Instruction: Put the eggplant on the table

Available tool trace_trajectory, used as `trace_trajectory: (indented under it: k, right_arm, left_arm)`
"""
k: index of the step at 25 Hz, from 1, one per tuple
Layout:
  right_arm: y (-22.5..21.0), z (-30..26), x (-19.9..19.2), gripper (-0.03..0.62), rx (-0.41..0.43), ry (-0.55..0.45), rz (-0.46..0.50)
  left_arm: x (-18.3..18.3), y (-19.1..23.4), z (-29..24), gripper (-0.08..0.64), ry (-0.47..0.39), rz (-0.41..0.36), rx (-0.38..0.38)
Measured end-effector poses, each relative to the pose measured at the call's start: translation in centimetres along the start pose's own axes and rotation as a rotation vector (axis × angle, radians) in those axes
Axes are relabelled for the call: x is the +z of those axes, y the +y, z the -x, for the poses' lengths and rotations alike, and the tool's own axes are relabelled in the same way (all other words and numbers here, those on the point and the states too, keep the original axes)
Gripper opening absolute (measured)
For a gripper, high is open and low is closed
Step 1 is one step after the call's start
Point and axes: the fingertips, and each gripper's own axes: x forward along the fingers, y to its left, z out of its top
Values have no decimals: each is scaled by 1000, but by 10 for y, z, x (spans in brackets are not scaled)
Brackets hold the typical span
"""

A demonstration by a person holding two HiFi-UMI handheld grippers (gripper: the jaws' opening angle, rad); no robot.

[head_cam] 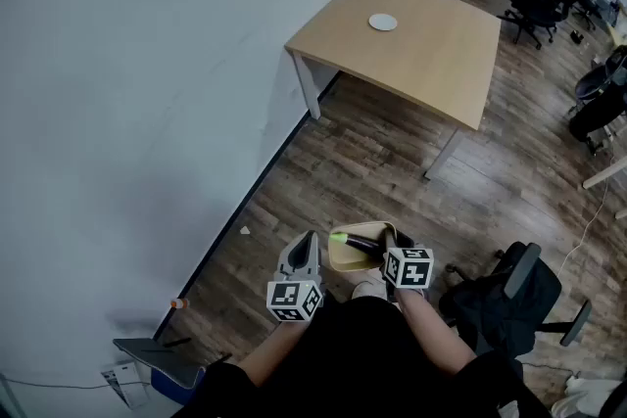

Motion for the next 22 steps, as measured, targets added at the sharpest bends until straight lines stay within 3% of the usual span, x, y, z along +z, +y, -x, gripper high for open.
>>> trace_trajectory:
  k: [4, 12, 18, 22]
  right_arm:
    - [0, -6, -1, 63, 15, -3, 0]
    - [-11, -27, 13, 64, 3, -29, -113]
    - [-19, -57, 45, 64, -33, -22, -173]
    - [-19, -86, 73, 64, -62, -11, -198]
  left_arm:
    - [0, -4, -3, 15, -5, -1, -9]
    - [-1, 2, -27, 15, 12, -17, -31]
    - [12, 25, -73, 15, 33, 14, -53]
    - [30, 47, -116, 15, 48, -36, -63]
